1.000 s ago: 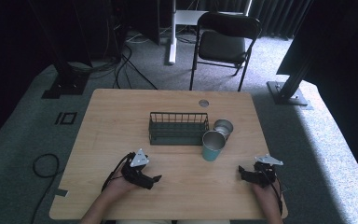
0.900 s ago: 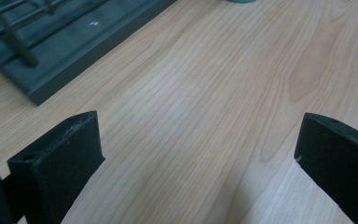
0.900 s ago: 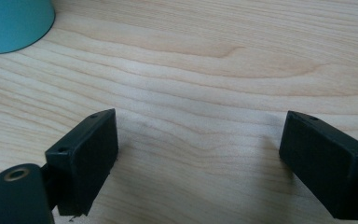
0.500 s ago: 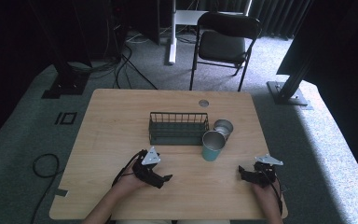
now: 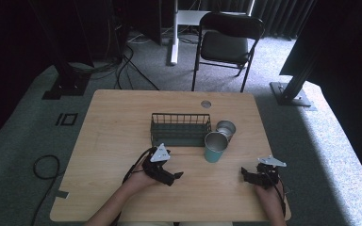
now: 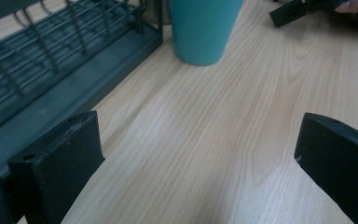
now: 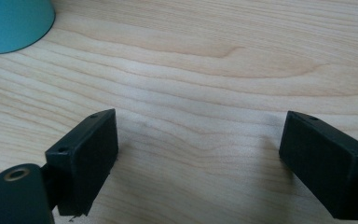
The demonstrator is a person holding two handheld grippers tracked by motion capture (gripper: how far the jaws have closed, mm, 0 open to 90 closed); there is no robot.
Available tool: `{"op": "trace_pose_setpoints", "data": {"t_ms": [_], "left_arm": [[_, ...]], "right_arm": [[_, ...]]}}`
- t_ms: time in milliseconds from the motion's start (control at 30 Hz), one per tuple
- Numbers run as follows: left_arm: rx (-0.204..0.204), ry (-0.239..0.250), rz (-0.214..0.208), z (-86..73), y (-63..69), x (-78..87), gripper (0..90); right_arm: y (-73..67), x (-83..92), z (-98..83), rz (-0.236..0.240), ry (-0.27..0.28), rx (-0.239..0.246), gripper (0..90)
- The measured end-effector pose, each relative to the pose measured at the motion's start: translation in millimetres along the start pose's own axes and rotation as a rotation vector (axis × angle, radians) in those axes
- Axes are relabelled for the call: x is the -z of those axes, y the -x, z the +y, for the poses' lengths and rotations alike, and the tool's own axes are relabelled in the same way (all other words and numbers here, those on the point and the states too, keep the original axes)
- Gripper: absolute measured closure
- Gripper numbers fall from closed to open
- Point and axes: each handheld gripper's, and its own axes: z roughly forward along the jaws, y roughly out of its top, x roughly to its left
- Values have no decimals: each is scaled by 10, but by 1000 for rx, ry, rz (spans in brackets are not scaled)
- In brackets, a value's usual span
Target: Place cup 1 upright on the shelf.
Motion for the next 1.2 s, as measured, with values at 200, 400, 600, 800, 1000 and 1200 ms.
{"op": "trace_pose_setpoints", "data": {"t_ms": [200, 400, 600, 800, 1000, 1200], "left_arm": [[-16, 6, -9, 102, 29, -74, 14], [-32, 7, -15, 191, 42, -155, 14], [-45, 12, -21, 291, 70, -235, 14], [-52, 19, -24, 373, 87, -303, 14], [-59, 15, -13, 401, 90, -389, 14], [-62, 18, -21, 466, 124, -468, 14]], "right_arm": [[0, 0, 0, 0, 0, 0, 113], [0, 0, 0, 0, 0, 0, 112], [1, 0, 0, 0, 0, 0, 112], [1, 0, 0, 0, 0, 1, 112], [1, 0, 0, 0, 0, 0, 113], [1, 0, 0, 0, 0, 0, 113]]}}
